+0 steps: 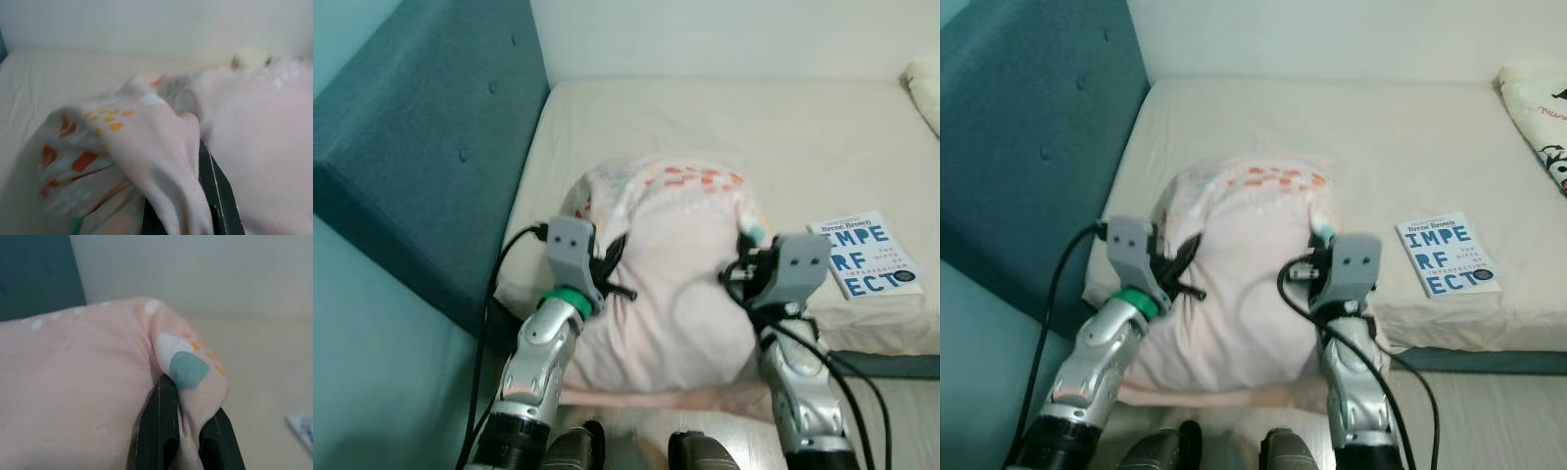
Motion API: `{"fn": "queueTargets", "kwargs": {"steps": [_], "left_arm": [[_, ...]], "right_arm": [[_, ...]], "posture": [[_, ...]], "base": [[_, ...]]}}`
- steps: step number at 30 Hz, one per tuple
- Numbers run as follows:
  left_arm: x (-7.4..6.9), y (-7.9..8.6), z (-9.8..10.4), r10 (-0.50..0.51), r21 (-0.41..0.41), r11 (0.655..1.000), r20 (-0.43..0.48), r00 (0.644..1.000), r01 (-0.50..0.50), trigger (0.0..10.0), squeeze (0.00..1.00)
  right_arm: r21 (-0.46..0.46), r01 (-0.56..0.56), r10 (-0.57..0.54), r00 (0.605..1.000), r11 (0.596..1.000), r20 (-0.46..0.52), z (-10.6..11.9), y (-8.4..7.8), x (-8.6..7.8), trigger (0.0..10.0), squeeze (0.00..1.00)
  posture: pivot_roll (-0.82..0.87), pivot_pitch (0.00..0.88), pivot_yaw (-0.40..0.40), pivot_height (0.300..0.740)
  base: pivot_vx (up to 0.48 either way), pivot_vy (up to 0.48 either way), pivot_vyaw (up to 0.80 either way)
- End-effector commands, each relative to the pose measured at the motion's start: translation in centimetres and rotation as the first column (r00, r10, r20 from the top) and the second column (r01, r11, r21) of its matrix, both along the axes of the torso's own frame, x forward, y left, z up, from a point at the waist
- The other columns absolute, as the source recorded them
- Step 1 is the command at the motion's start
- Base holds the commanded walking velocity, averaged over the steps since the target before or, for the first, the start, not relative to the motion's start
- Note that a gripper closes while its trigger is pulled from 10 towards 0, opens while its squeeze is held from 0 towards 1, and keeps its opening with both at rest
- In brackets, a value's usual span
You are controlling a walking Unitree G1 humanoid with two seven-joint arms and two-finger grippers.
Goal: Clean up the room
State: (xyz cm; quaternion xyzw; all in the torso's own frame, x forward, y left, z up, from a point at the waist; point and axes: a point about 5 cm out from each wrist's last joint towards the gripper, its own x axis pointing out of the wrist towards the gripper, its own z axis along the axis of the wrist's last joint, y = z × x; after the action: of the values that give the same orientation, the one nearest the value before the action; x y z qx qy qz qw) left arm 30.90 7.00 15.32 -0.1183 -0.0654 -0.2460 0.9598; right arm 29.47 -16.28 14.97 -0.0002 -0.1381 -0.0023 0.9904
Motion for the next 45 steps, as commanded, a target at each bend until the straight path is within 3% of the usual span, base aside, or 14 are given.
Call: {"fn": "queueTargets", "kwargs": {"steps": [1,3,5,9,13,16,19,21,22,23,28,35,41,45], "left_arm": [[0.3,-0.8,3.7,-0.045,-0.073,0.996,0.136,0.990,0.055,10.0,0.00],[0.3,-0.8,3.7,-0.045,-0.073,0.996,0.136,0.990,0.055,10.0,0.00],[1.6,-0.3,7.1,0.012,-0.122,0.992,0.246,0.969,0.018,10.0,0.00],[3.1,0.4,10.0,0.066,-0.160,0.987,0.319,0.946,-0.015,10.0,0.00],[3.5,0.4,10.5,0.071,-0.165,0.986,0.323,0.944,-0.018,10.0,0.00],[4.6,-0.2,8.9,0.057,-0.082,0.996,0.280,0.958,-0.035,10.0,0.00],[4.9,-0.3,8.3,0.060,-0.054,0.997,0.263,0.963,-0.048,10.0,0.00],[6.2,-0.5,6.4,0.129,0.082,0.986,0.202,0.971,-0.148,10.0,0.00],[6.2,-0.5,6.4,0.129,0.082,0.986,0.202,0.971,-0.148,10.0,0.00],[6.8,-0.5,5.4,0.151,0.154,0.972,0.172,0.973,-0.178,10.0,0.00],[8.0,-0.4,3.3,0.202,0.290,0.932,0.088,0.975,-0.219,10.0,0.00],[7.6,-0.9,-0.3,0.153,0.486,0.863,0.003,0.988,-0.135,10.0,0.00],[7.6,-1.1,-0.3,0.077,0.433,0.900,-0.037,0.996,-0.053,10.0,0.00],[7.5,-1.0,0.2,-0.032,0.364,0.930,-0.039,0.999,0.044,10.0,0.00]], "right_arm": [[-0.003,-0.012,0.012,0.989,1.000,0.145,3.6,0.2,0.6,10.0,0.00],[-0.003,-0.012,0.012,0.989,1.000,0.145,3.6,0.2,0.6,10.0,0.00],[-0.012,-0.002,0.005,0.968,1.000,0.252,7.1,-0.6,1.8,10.0,0.00],[-0.018,0.000,0.005,0.954,1.000,0.300,9.1,-1.3,3.1,10.0,0.00],[-0.018,0.000,0.005,0.956,1.000,0.295,9.1,-1.5,3.6,10.0,0.00],[-0.002,-0.016,0.016,0.978,1.000,0.207,7.4,-1.8,5.3,10.0,0.00],[-0.006,-0.019,0.020,0.983,1.000,0.181,6.9,-1.8,5.7,10.0,0.00],[-0.017,-0.025,0.027,0.994,1.000,0.110,5.8,-2.0,6.9,10.0,0.00],[-0.017,-0.025,0.027,0.994,1.000,0.110,5.8,-2.0,6.9,10.0,0.00],[-0.014,-0.028,0.029,0.997,0.999,0.065,5.3,-2.2,7.6,10.0,0.00],[-0.003,-0.025,0.024,0.998,1.000,-0.060,3.9,-2.8,9.0,10.0,0.00],[0.038,0.002,0.005,0.983,0.999,-0.182,2.4,-4.2,9.6,10.0,0.00],[0.085,-0.026,0.041,0.983,0.996,-0.180,2.5,-4.5,9.7,10.0,0.00],[0.097,-0.130,0.145,0.974,0.987,-0.173,2.1,-3.8,9.4,10.0,0.00]], "posture": [[0.01,0.130,0.096,0.740],[0.01,0.130,0.096,0.740],[0.01,0.127,0.097,0.740],[0.01,0.127,0.098,0.740],[0.01,0.128,0.097,0.740],[0.01,0.136,0.098,0.740],[0.01,0.136,0.098,0.740],[0.02,0.165,0.105,0.740],[0.02,0.165,0.105,0.740],[0.02,0.178,0.110,0.740],[0.03,0.213,0.129,0.740],[0.03,0.239,0.149,0.740],[0.02,0.236,0.150,0.740],[0.02,0.227,0.145,0.740]], "base": [[0.000,0.000,0.00],[0.000,0.000,0.00],[0.000,0.000,0.00],[0.000,0.000,0.00],[0.000,0.000,0.00],[0.000,0.000,0.00],[0.000,0.000,0.00],[0.000,0.000,0.00],[0.000,0.000,0.00],[0.000,0.000,0.00],[0.000,0.000,0.00],[0.000,0.000,0.00],[0.000,0.000,0.00],[0.000,0.000,0.00]]}}
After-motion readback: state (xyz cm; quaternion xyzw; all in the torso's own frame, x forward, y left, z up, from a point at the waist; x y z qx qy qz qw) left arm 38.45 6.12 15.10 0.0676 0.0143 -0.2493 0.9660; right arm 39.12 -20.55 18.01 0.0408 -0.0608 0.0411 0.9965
